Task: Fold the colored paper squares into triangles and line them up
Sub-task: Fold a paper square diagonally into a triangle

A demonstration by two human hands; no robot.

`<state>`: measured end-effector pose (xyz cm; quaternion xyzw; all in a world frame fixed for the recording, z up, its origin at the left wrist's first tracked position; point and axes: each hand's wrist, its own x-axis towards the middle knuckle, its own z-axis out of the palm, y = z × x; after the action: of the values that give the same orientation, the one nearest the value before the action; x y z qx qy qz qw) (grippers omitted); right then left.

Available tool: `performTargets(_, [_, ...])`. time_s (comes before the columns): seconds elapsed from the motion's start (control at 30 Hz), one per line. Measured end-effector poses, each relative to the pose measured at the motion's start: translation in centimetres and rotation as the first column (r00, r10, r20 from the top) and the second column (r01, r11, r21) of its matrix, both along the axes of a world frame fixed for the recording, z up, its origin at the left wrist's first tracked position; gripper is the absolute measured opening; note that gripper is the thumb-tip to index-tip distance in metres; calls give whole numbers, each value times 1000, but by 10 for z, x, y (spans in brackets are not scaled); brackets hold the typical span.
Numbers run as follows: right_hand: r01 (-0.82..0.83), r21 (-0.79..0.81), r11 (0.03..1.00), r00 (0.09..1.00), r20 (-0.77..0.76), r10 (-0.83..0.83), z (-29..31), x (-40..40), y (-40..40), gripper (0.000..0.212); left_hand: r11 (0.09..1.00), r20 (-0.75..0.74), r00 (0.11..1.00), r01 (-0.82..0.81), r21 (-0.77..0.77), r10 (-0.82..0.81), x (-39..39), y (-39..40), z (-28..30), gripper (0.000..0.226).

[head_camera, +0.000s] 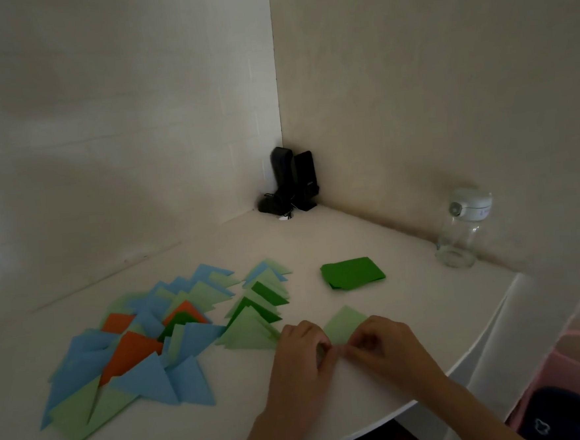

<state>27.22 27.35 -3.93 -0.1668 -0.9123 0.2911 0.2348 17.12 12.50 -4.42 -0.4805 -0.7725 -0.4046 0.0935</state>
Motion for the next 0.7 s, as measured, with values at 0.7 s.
performTargets(0.7, [32,-103,994,999,-4,-32,1,-2,-4,29,1000,365,931,-22,-11,24,-14,3,4,18])
